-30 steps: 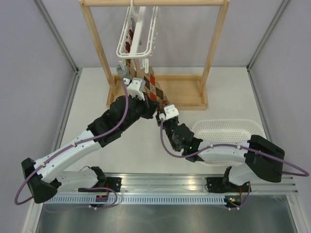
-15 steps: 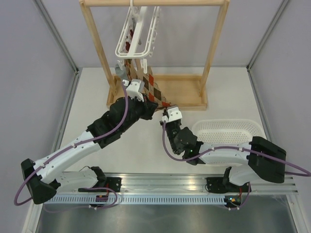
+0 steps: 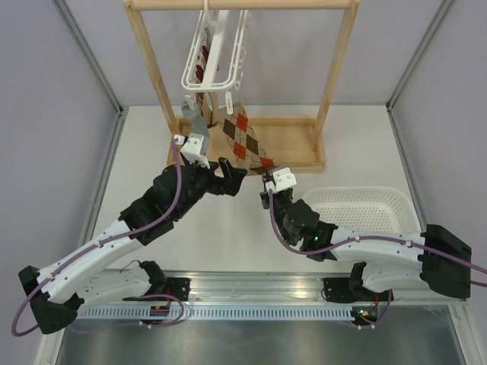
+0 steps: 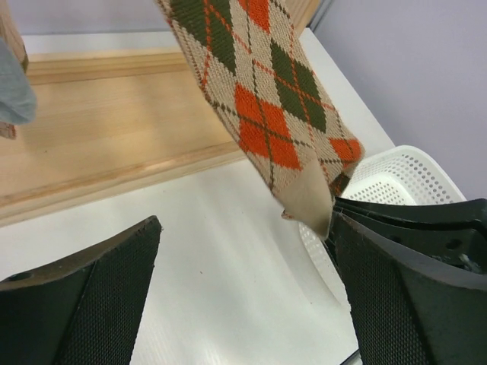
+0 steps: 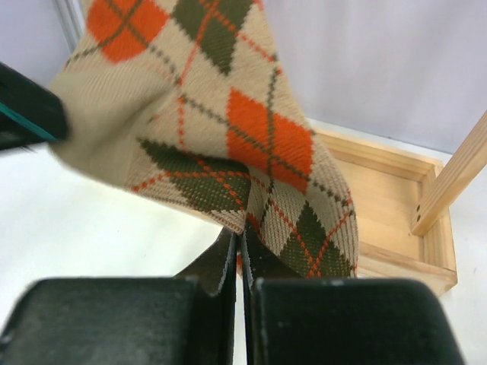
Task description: Remove the socks clipped to the hanger
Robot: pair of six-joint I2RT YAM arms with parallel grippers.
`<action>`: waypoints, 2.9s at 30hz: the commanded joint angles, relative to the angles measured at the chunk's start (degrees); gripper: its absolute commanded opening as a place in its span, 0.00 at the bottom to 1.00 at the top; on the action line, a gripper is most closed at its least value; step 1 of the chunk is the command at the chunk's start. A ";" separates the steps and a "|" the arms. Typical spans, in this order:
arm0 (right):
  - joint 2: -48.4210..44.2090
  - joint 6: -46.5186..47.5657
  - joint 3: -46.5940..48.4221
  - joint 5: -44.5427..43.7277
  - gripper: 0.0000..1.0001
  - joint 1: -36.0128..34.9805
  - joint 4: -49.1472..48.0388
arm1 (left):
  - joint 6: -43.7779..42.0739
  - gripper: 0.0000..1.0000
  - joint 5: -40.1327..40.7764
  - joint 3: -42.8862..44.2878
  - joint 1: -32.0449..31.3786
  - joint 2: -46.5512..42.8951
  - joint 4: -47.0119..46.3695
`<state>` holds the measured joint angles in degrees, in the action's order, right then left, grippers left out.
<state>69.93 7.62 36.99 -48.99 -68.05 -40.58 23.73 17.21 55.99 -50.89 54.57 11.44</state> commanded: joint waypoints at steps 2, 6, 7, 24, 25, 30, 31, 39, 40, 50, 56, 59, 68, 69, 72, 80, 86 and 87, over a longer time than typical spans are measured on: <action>-1.81 -3.66 0.10 2.67 0.01 -0.42 5.24 | -5.70 0.97 0.38 -2.54 -0.26 -6.21 -4.31; -1.90 -4.98 -0.08 3.82 0.01 -0.42 6.91 | -10.01 0.99 -1.56 -3.17 -0.17 -8.94 -8.62; -2.16 -5.24 -0.17 4.25 0.01 -0.33 7.26 | -10.71 1.00 -1.83 -3.08 -0.17 -9.21 -9.15; -9.90 -11.57 -1.57 10.23 0.01 -0.24 15.00 | -10.20 1.00 -25.81 0.45 13.70 -2.80 -22.40; -10.69 -11.83 -1.75 10.32 0.01 -0.33 15.18 | -8.45 1.00 -27.48 0.18 16.50 -2.62 -23.56; -11.83 -12.01 -1.75 10.41 0.01 -0.33 16.76 | -4.40 1.00 -37.85 0.26 20.31 1.14 -31.56; -12.01 -12.10 -1.66 10.58 0.01 -0.33 16.85 | -3.43 1.00 -38.82 0.35 20.74 1.77 -33.83; -12.89 -12.54 -1.40 11.55 0.01 -0.41 17.73 | 1.32 0.98 -43.67 0.26 21.89 6.43 -42.99; -12.98 -12.45 -1.40 11.81 0.01 -0.42 17.99 | 1.41 0.98 -43.49 0.35 21.89 7.13 -43.34; -14.47 -11.75 -1.49 16.03 0.01 -0.33 17.90 | 0.18 0.98 -40.15 4.21 22.15 12.75 -45.72; -17.28 -12.01 -1.40 20.77 0.01 -0.42 19.31 | 1.67 0.98 -40.41 5.01 24.52 16.27 -49.32; -18.51 -12.27 -0.96 22.88 0.01 -0.41 20.62 | 3.60 0.98 -41.73 5.44 25.93 17.76 -51.87; -19.31 -12.98 0.01 26.31 0.01 -0.33 23.00 | 9.76 0.98 -43.84 6.68 27.69 21.98 -59.07; -19.22 -13.15 -0.08 26.75 0.01 -0.41 23.00 | 9.85 0.98 -43.84 6.85 27.60 22.33 -59.17; -18.61 -13.42 0.01 27.90 0.01 -0.33 23.00 | 10.55 0.98 -44.28 7.73 27.78 23.30 -59.78; -18.78 -14.03 0.10 30.62 0.01 -0.33 22.38 | 14.06 0.98 -46.65 9.13 28.48 25.59 -62.95; -19.66 -14.12 0.45 31.15 0.01 -0.33 23.17 | 15.47 0.98 -45.78 9.05 29.80 27.44 -61.46; -19.83 -14.12 0.45 31.50 0.01 -0.41 23.26 | 15.21 0.98 -45.78 9.05 29.89 27.44 -60.93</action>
<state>51.24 -5.80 35.48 -19.31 -68.10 -17.89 36.80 -27.64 63.07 -21.80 81.41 -47.66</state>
